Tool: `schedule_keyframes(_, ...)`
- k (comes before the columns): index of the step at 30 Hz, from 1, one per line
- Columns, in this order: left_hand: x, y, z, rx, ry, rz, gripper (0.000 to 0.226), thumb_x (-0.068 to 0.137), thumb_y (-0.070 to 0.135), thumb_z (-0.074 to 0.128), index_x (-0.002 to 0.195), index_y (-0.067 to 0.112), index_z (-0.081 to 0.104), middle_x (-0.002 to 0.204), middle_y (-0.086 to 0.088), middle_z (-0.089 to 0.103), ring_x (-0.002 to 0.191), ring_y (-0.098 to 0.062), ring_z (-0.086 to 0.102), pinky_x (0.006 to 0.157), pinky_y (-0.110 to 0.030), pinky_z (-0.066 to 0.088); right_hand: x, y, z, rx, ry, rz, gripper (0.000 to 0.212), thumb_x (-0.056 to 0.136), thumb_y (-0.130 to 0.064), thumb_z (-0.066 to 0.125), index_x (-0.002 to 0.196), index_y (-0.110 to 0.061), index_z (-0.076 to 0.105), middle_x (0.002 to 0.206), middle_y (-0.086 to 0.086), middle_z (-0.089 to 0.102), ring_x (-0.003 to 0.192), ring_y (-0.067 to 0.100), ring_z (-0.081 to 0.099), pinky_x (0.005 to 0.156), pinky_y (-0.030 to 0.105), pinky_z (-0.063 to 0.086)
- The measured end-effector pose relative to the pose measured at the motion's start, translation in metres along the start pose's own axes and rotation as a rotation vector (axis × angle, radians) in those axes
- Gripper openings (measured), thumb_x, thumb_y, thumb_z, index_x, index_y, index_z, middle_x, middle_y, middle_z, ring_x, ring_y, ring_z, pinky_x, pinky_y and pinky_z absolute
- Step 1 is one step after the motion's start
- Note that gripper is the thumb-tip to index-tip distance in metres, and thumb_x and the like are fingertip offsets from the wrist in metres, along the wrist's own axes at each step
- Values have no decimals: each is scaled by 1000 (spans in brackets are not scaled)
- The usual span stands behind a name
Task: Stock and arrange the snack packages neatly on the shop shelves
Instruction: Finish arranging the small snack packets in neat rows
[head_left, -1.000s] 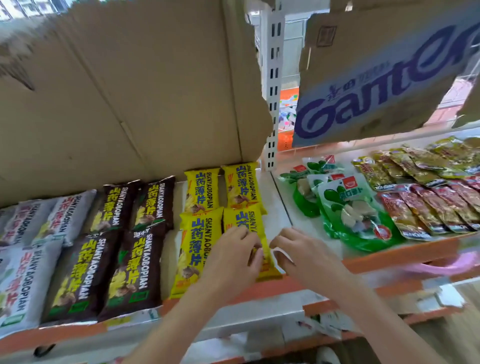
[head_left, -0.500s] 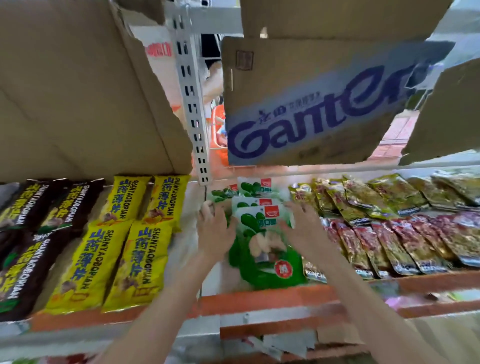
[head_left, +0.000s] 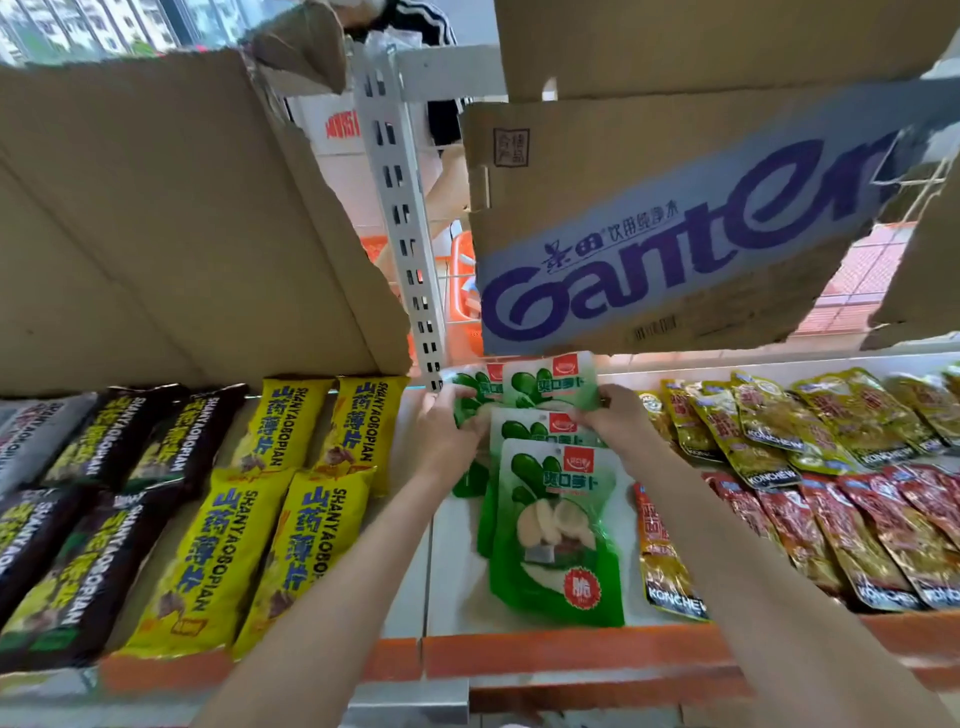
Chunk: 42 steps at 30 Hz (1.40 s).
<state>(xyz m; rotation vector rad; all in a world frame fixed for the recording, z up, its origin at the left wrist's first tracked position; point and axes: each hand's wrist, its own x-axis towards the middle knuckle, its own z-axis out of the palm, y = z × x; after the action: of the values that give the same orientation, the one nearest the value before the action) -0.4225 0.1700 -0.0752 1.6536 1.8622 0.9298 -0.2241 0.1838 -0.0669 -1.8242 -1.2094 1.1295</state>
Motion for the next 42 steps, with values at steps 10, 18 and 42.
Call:
schedule_keyframes(10,-21,2,-2,272,182,164,38,85,34,63,106,4,55,115,-18,38,108,-30,36,96,-36,33,-17,1,-7,-532,-21,-180,45,84,-39,62,115,-7,56,108,10,59,102,25,55,87,36,46)
schedule_keyframes(18,-56,-2,17,-77,-206,-2,69,68,32,79,125,17,42,118,-2,57,111,-21,54,93,-40,47,-39,-3,-5,-316,-194,-172,14,91,-25,57,78,-25,51,81,-11,57,78,8,56,56,19,40)
schedule_keyframes(42,-42,-12,-29,447,-238,185,47,77,18,61,122,16,46,128,-5,42,125,-23,31,104,-39,30,-81,23,-32,-196,-113,-95,14,88,-10,57,92,-23,57,108,11,63,97,26,59,85,41,49)
